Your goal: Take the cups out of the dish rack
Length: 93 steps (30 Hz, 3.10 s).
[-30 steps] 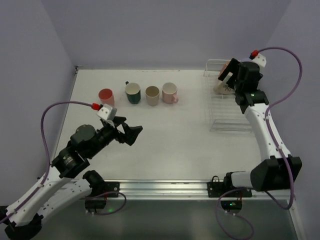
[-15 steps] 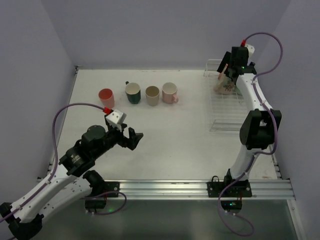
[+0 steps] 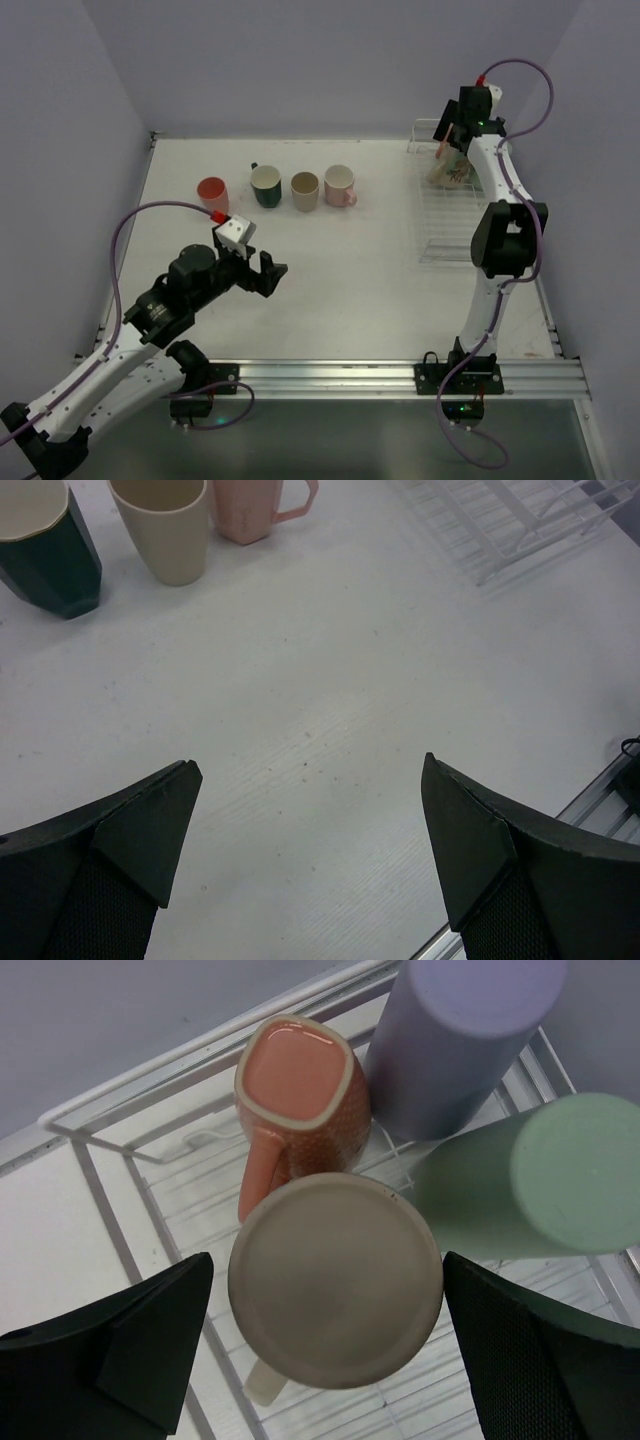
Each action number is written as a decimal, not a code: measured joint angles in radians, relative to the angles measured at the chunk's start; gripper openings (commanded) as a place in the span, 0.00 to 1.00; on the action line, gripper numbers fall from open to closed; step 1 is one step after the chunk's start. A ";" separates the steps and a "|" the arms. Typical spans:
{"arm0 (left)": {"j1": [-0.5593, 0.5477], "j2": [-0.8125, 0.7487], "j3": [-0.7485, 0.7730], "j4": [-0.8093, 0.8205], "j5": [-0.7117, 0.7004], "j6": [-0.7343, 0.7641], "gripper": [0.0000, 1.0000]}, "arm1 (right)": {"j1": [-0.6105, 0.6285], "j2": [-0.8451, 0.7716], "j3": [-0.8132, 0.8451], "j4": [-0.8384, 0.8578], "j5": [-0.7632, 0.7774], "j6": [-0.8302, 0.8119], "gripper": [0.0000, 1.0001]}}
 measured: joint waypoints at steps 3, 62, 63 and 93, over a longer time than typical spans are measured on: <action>0.009 0.014 0.000 0.002 0.003 0.000 1.00 | -0.014 0.035 0.035 -0.006 0.001 -0.012 0.99; 0.001 0.522 0.168 0.544 0.349 -0.348 0.88 | -0.271 -0.575 -0.858 0.306 -0.578 0.356 0.13; -0.007 0.554 0.183 0.567 0.354 -0.360 0.87 | -0.279 -0.587 -0.876 0.324 -0.595 0.375 0.13; -0.006 1.145 0.693 0.744 0.429 -0.476 0.90 | -0.335 -0.818 -1.193 0.827 -1.036 0.767 0.14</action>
